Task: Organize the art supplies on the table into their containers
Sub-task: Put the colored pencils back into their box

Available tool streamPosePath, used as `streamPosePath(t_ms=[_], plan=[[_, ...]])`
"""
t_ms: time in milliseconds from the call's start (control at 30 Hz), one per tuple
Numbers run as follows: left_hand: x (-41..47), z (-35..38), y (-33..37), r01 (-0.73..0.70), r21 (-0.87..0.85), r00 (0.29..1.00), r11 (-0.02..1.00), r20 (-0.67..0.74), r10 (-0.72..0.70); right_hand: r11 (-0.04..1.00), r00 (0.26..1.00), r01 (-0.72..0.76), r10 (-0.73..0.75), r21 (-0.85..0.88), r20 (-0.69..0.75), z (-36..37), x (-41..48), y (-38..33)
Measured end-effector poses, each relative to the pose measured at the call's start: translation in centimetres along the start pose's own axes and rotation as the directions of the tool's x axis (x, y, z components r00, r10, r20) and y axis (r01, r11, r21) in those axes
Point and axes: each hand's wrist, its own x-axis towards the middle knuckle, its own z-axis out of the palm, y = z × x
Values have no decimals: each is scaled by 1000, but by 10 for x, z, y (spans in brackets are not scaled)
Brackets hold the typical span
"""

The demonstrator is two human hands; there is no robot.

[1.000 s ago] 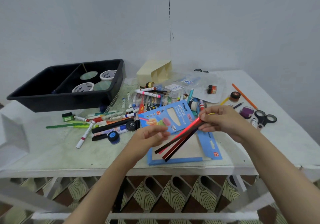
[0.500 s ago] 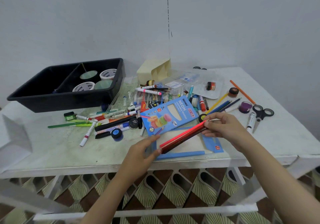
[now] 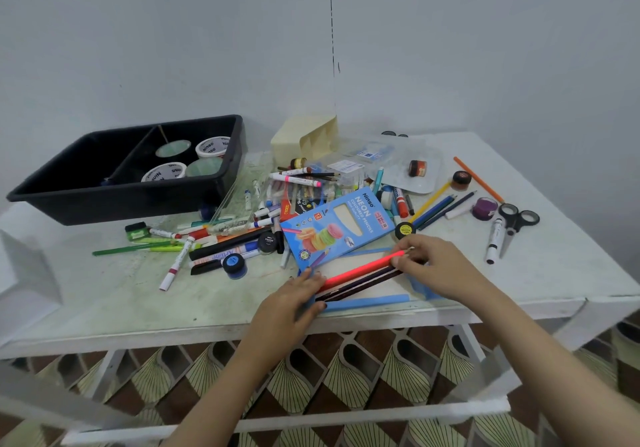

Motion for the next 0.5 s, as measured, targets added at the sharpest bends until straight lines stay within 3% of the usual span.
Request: streamPosePath(t_ms=[167, 267, 500], plan=[[0, 2, -4, -29, 14, 1000, 999, -5, 30, 950, 992, 122, -124, -289, 11, -4, -3, 1], [0, 3, -5, -48, 25, 999, 999, -15, 49, 908, 988, 120, -150, -401, -43, -10, -5, 1], [1, 4, -8, -115, 67, 992, 991, -37, 118, 940, 998, 58, -64, -337, -8, -17, -14, 17]])
